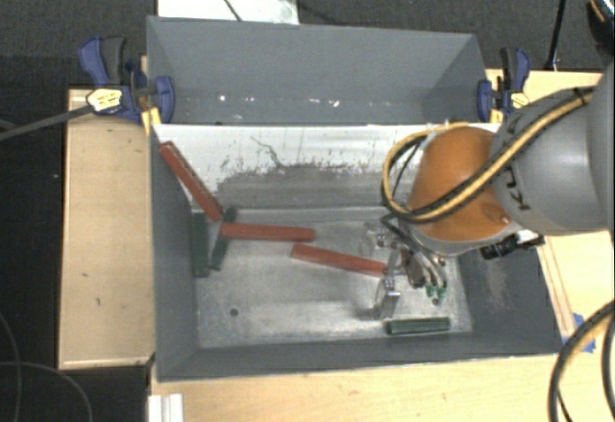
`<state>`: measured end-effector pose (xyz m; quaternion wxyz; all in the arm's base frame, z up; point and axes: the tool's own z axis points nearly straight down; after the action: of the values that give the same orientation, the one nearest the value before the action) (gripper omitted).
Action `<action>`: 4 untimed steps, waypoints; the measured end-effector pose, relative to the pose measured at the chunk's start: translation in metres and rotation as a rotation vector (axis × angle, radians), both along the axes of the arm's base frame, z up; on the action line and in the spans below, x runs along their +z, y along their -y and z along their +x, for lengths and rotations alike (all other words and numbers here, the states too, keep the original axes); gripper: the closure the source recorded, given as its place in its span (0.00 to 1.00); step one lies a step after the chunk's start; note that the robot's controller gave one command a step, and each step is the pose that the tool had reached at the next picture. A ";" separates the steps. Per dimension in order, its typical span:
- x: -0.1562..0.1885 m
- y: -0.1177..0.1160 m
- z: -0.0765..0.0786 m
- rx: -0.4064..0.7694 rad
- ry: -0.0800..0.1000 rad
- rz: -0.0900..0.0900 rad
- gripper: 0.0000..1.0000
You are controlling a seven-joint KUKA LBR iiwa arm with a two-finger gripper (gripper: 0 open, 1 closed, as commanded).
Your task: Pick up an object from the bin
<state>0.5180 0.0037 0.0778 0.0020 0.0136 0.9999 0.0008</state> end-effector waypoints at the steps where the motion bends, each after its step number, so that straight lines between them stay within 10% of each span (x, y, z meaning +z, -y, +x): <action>1: 0.000 0.000 0.000 -0.001 0.000 0.000 1.00; 2: 0.000 0.000 0.000 -0.002 0.000 0.000 0.00; 3: 0.000 0.000 0.000 -0.003 0.000 0.000 1.00; 4: 0.000 0.000 0.000 -0.004 0.000 0.000 0.00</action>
Offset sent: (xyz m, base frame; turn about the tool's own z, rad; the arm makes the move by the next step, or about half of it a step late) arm 0.0000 0.0000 0.0000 0.0000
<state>0.5180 0.0037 0.0778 0.0020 0.0154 0.9999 0.0009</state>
